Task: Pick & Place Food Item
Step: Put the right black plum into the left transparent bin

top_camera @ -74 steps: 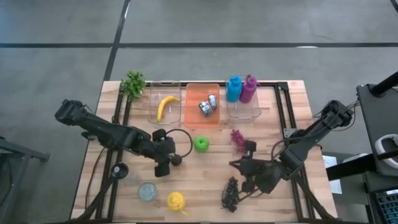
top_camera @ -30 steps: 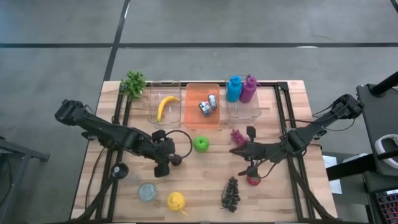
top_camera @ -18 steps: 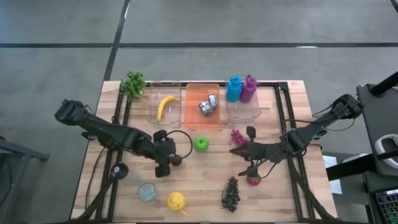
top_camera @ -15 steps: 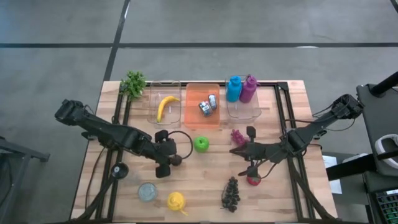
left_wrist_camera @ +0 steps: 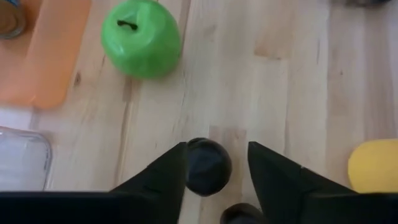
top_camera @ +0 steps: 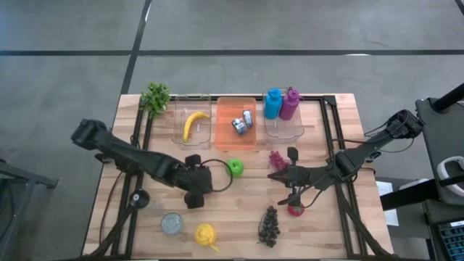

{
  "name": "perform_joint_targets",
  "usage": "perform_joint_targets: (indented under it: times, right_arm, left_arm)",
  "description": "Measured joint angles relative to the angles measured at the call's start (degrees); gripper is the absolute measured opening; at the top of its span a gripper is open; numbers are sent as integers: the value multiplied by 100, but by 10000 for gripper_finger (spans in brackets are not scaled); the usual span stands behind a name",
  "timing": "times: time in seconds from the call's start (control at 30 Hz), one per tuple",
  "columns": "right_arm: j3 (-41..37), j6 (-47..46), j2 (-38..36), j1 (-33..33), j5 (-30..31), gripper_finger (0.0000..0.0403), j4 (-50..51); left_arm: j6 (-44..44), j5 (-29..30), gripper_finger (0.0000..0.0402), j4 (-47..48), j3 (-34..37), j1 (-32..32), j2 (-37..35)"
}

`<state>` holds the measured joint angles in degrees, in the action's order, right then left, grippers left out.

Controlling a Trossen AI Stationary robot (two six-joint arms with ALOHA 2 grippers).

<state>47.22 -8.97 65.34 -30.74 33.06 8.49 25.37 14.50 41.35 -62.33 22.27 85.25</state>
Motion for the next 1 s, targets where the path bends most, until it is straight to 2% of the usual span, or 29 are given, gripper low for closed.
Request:
perform_joint_targets:
  times: [0.37, 0.53, 0.7, 1.0]
  right_arm:
    - [0, 2, 0, 2, 0, 8, -2]
    - [0, 2, 0, 2, 0, 8, -6]
    - [0, 1, 0, 7, 0, 8, -7]
    - [0, 2, 0, 7, 0, 8, -9]
  left_arm:
    - [10, -17, 331, 37, 7, 2, 730]
    - [-33, -19, 379, 67, 58, -1, 985]
    - [-5, -17, 398, 24, 240, 2, 1063]
    - [-145, -21, 380, -409, 476, 2, 1088]
